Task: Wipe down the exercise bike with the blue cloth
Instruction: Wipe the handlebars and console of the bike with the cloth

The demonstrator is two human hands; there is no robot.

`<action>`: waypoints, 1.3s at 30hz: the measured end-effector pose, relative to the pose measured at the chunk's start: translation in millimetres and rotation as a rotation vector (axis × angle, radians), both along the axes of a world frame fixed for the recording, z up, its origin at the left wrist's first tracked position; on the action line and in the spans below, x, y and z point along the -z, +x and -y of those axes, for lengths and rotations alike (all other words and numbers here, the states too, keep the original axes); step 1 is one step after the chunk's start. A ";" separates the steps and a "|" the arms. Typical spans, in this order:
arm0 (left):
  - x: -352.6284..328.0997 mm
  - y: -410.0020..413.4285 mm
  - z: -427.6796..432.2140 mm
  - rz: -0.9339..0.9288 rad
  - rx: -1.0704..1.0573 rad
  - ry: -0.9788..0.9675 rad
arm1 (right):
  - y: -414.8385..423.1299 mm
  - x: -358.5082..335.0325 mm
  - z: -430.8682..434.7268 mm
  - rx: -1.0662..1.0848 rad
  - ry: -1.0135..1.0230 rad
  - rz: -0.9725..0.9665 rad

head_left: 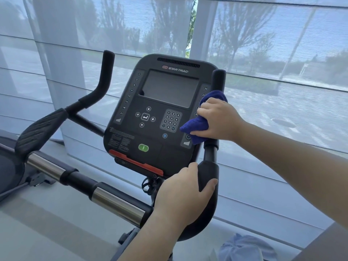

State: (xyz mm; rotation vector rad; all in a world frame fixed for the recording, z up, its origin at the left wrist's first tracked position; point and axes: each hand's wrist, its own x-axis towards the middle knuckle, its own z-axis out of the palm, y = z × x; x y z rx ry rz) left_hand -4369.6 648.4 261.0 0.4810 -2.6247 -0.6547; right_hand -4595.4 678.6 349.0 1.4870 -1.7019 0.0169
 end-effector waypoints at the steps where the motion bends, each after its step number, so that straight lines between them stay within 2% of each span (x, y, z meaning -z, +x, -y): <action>1: -0.1 -0.2 -0.2 -0.001 -0.001 -0.003 | 3.7 1.3 -1.5 0.019 -0.005 0.030; 6: 0.8 -2.1 0.3 0.003 -0.003 -0.007 | 17.1 11.0 -7.7 0.068 -0.062 0.252; 13: 2.8 -3.1 0.2 -0.007 -0.014 -0.031 | 31.3 25.5 -18.3 0.107 -0.203 0.438; 21: 4.2 -4.0 1.5 -0.022 -0.022 -0.074 | 49.7 37.7 -32.1 0.105 -0.302 0.599; 30: 3.8 -3.0 1.1 -0.033 -0.021 -0.038 | 75.4 55.7 -56.0 0.067 -0.375 0.714; 39: 1.9 0.5 -1.5 -0.015 -0.036 -0.041 | 88.1 69.5 -70.1 0.072 -0.531 0.948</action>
